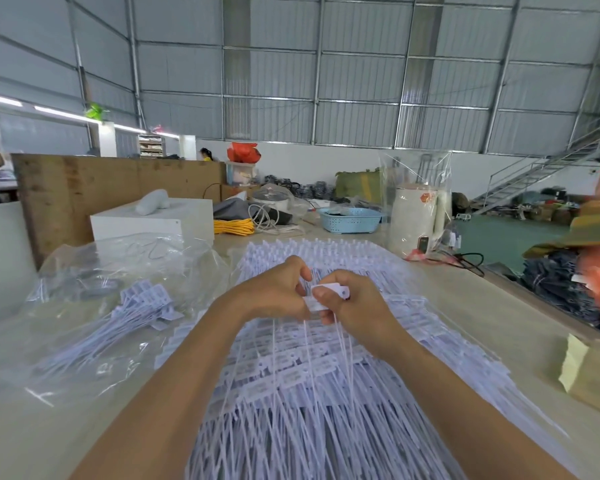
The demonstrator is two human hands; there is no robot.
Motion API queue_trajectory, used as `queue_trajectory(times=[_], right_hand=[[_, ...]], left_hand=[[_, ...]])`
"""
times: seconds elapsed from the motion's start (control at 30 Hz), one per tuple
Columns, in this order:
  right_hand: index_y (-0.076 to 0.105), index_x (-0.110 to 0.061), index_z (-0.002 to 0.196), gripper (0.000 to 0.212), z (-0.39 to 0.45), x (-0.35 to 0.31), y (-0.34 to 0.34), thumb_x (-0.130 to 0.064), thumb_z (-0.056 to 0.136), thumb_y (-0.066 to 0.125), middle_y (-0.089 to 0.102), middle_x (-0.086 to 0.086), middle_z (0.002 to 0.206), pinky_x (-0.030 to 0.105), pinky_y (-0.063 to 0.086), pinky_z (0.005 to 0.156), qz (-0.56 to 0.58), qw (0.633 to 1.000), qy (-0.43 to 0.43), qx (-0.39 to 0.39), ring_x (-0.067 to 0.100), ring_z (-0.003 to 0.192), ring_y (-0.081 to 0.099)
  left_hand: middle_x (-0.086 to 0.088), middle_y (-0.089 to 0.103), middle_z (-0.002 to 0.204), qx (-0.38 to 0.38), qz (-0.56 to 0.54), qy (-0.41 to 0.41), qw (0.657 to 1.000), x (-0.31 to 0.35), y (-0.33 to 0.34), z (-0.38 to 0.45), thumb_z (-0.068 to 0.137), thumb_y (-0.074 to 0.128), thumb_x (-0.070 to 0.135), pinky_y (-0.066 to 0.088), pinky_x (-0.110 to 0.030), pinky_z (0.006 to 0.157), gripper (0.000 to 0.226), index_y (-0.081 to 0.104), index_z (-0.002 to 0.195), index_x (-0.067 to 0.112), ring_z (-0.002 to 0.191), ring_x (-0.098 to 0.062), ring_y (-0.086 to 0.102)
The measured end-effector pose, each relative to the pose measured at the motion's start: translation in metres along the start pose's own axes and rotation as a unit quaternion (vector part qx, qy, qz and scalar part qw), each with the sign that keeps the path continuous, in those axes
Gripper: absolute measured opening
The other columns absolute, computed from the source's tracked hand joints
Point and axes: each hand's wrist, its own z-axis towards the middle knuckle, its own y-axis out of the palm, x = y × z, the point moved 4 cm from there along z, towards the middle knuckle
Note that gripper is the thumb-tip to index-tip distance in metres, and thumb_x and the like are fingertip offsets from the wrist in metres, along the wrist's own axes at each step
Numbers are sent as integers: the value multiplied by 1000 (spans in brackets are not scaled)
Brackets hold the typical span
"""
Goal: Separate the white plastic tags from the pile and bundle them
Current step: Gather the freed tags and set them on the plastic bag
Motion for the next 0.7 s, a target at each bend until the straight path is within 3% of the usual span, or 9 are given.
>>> queue_trajectory(times=[0.1, 0.23, 0.37, 0.47, 0.57, 0.7], right_hand=[[61, -12, 76, 16, 3, -2, -5, -7, 91, 59, 59, 5, 58, 37, 49, 61, -10, 1000, -16, 17, 14, 49, 54], [64, -10, 79, 13, 4, 0, -5, -6, 90, 59, 61, 9, 67, 39, 54, 65, 10, 1000, 5, -8, 15, 53, 58], [63, -7, 79, 14, 0, 2, -1, -9, 92, 58, 59, 8, 73, 28, 56, 56, 41, 996, 36, -71, 9, 58, 62], [63, -4, 79, 15, 0, 2, -4, -10, 92, 57, 61, 7, 68, 32, 58, 57, 19, 994, 46, -100, 11, 60, 64], [62, -1, 79, 15, -1, 4, -6, -8, 92, 58, 62, 7, 65, 37, 60, 64, 8, 991, 68, -118, 14, 61, 64], [59, -3, 76, 16, -1, -1, -7, -5, 91, 58, 60, 9, 63, 39, 59, 62, -34, 993, 49, -100, 14, 56, 63]], left_hand=[[0, 58, 82, 22, 20, 12, 999, -3, -10, -1, 80, 73, 25, 42, -28, 66, 20, 62, 94, 14, 74, -14, 54], [2, 57, 59, 20, -4, 33, 999, -4, -13, -4, 87, 67, 31, 37, -14, 51, 29, 65, 66, 11, 50, -3, 48], [-2, 63, 64, 3, 1, 50, 999, 0, -7, -6, 91, 62, 26, 46, -20, 68, 28, 61, 66, 13, 60, -8, 58], [4, 63, 59, -10, -8, 47, 999, 0, -6, -6, 93, 59, 20, 48, -24, 74, 28, 61, 66, 12, 58, -7, 60], [9, 61, 51, -13, -6, 29, 999, -1, -5, -6, 95, 57, 17, 47, -20, 69, 30, 60, 65, 12, 52, -3, 57], [-1, 54, 50, 14, -38, 11, 999, 0, -6, -4, 94, 57, 12, 42, -19, 56, 40, 56, 53, 11, 47, -8, 50]])
